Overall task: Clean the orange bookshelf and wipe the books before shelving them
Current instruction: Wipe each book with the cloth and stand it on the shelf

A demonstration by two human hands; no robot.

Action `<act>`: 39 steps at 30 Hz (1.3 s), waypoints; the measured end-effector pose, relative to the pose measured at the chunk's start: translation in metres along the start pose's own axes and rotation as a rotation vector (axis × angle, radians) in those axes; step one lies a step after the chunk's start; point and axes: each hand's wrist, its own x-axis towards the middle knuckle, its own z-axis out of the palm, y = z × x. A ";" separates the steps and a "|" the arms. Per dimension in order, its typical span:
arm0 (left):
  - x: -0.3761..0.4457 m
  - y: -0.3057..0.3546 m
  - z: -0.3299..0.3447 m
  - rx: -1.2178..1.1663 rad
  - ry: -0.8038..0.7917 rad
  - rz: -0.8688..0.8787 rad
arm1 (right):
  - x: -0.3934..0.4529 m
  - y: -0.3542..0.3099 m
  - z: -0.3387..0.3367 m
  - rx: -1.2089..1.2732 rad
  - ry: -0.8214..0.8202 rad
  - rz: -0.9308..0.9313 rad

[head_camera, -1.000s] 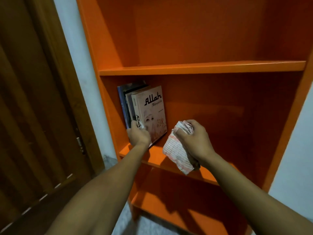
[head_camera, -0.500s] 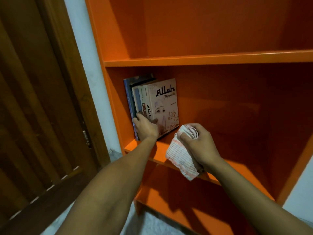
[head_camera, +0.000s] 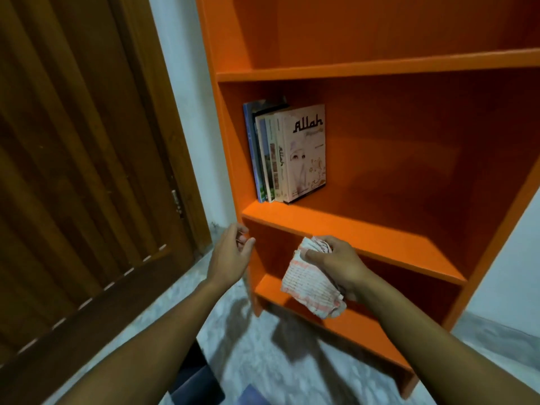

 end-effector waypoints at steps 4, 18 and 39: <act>-0.059 -0.044 -0.003 -0.012 -0.136 -0.155 | -0.017 0.027 0.016 0.044 -0.040 0.163; -0.228 -0.181 0.050 0.075 -0.567 -0.722 | -0.033 0.114 0.067 -0.243 -0.183 0.250; -0.295 -0.218 0.116 0.621 -0.770 -0.715 | -0.018 0.126 0.090 -0.188 -0.213 0.196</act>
